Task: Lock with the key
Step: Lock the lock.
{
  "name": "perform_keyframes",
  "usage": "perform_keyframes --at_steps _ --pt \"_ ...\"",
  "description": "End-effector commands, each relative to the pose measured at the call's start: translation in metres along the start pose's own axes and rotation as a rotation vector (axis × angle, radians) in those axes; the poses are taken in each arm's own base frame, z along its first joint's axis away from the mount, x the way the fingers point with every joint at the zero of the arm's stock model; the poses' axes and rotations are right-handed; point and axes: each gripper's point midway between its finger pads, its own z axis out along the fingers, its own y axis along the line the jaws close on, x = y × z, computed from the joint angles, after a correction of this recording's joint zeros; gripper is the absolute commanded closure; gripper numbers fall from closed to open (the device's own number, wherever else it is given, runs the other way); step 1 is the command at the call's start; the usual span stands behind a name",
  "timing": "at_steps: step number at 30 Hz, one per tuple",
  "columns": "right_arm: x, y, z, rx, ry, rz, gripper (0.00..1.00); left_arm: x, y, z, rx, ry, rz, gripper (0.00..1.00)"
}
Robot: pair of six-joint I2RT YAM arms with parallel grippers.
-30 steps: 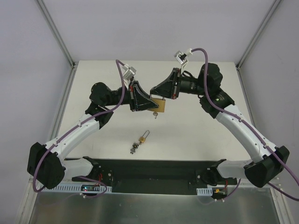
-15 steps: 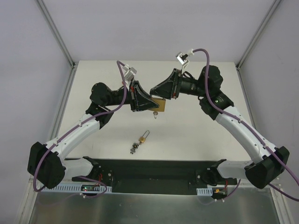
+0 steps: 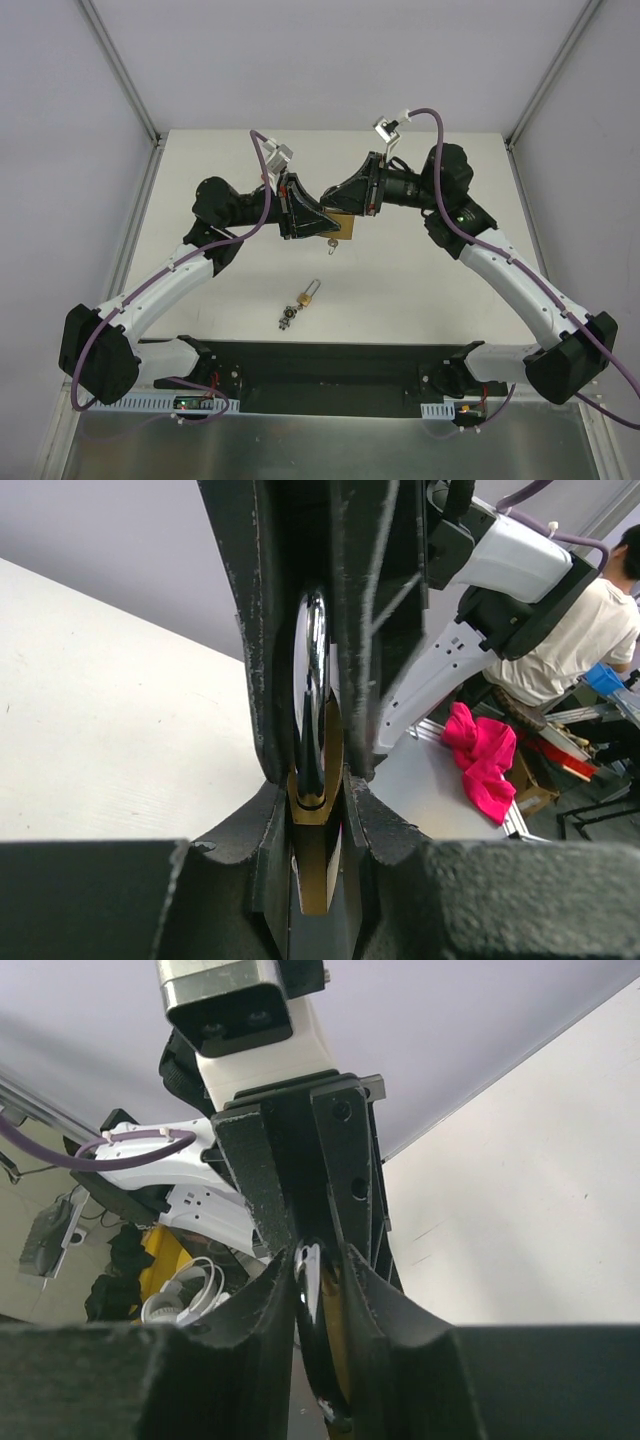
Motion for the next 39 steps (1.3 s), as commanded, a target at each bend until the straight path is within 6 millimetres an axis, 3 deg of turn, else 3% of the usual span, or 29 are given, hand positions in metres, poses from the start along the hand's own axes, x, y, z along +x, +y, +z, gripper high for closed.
perform_keyframes --at_steps 1,3,8,15,20,25,34,39 --pt "-0.008 0.022 -0.003 -0.068 -0.016 -0.066 0.83 -0.03 -0.031 0.001 0.068 -0.076 0.15 1.0" --pt "-0.009 0.022 -0.002 -0.07 -0.018 -0.071 0.97 -0.03 -0.031 0.001 0.065 -0.077 0.15 1.0" --pt "-0.014 0.028 -0.004 -0.071 -0.036 -0.104 0.99 -0.03 -0.03 0.001 0.057 -0.084 0.149 0.99" --pt "-0.023 0.034 -0.008 -0.056 -0.064 -0.128 0.99 -0.038 -0.021 -0.006 -0.07 -0.117 0.175 0.55" --pt "-0.037 0.043 -0.015 -0.042 -0.114 -0.15 0.99 -0.038 -0.004 -0.026 -0.256 -0.167 0.152 0.53" --pt "-0.053 0.047 -0.023 -0.009 -0.182 -0.167 0.99 -0.033 -0.002 -0.044 -0.322 -0.236 0.138 0.36" --pt "-0.09 0.05 -0.041 0.052 -0.317 -0.168 0.99 -0.012 -0.008 -0.047 -0.242 -0.259 0.07 0.35" --pt "-0.102 0.047 -0.041 0.057 -0.355 -0.142 0.99 -0.008 -0.012 -0.042 -0.142 -0.314 0.02 0.46"
